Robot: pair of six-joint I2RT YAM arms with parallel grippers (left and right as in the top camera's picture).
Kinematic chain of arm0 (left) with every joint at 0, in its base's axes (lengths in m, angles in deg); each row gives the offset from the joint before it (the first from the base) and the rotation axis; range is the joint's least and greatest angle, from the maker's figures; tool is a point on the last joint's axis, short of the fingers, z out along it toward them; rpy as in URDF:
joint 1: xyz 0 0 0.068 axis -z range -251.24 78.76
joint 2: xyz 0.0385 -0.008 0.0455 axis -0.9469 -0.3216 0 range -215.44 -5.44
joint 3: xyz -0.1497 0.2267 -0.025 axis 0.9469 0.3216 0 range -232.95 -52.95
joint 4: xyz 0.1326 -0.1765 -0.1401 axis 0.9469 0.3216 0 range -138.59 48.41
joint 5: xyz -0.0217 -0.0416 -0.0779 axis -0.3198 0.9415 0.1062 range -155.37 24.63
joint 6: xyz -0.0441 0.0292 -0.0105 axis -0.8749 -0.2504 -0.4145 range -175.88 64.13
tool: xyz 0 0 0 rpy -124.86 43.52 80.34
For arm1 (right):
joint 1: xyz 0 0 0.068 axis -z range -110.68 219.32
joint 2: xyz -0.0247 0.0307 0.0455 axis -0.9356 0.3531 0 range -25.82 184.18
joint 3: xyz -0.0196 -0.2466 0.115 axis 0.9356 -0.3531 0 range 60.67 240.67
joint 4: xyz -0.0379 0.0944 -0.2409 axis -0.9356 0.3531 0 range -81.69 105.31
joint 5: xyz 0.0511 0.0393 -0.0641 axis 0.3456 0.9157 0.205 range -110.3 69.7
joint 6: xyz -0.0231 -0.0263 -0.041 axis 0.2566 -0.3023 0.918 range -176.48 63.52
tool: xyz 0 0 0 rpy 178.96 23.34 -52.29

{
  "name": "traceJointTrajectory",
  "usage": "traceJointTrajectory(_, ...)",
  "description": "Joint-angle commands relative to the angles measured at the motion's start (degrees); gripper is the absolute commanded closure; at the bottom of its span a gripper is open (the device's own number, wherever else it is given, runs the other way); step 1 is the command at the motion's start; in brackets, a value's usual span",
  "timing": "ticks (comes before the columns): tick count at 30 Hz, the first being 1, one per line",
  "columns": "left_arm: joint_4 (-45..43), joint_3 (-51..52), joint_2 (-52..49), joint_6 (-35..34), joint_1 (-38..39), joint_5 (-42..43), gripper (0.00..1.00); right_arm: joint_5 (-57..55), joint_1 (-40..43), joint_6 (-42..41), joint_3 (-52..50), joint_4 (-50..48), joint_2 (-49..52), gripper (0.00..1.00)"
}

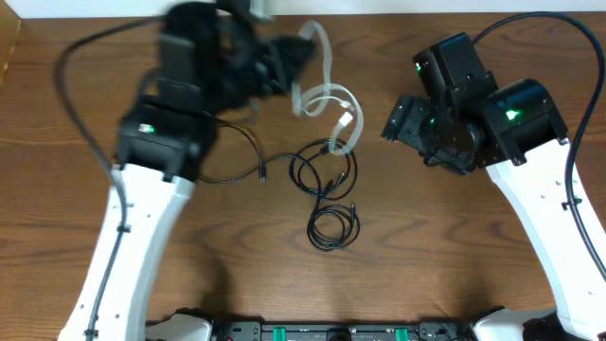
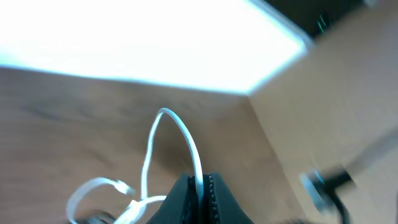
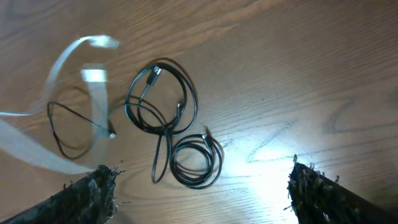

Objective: Untangle cables
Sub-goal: 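Carry the white cable with the left gripper to the far left corner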

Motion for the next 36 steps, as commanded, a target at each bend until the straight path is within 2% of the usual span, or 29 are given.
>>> traceJointTrajectory(1,-0.04,-1.51,-1.73,-0.04,-8.17,-1.60,0.92,-0.70,0.22,2.32,0.76,0.33,0.28,0.12)
traceJointTrajectory(3,0.24,-1.49,-3.21,3.30,-13.60,-2.38,0.92,-0.70,0.22,3.34,0.76,0.33,0.28,0.12)
traceJointTrajectory(6,1.16,-1.49,-5.11,6.45,-20.35,-8.44,0.93,-0.70,0.22,5.57,0.76,0.35,0.28,0.12)
traceJointTrajectory(13,4.24,-1.44,-9.68,7.76,-32.39,-23.58,0.92,-0.70,0.17,6.67,0.74,-0.35,0.28,0.12)
traceJointTrajectory(17,8.09,-1.44,-12.50,8.44,-36.44,-24.24,0.93,-0.68,0.07,6.67,0.74,-1.18,0.28,0.11)
traceJointTrajectory(20,8.68,-1.42,-13.00,8.22,-37.29,-16.06,0.93,-0.68,0.07,6.67,0.74,-1.20,0.28,0.11)
traceJointTrajectory(24,3.41,-1.44,-12.83,8.35,-35.26,5.97,0.93,-0.68,0.07,6.67,0.74,-1.18,0.28,0.11)
traceJointTrajectory(27,0.74,-1.44,-12.81,8.35,-30.95,17.77,0.92,-0.09,0.07,6.67,0.74,-1.14,0.28,0.10)
traceJointTrajectory(31,0.07,-1.44,-12.81,9.66,-22.80,23.39,0.92,1.53,0.07,7.06,0.61,-1.14,0.28,0.09)
traceJointTrajectory(36,-2.62,-1.44,-12.81,9.64,-13.92,22.43,0.92,1.92,0.07,8.44,0.35,-0.33,0.28,0.09)
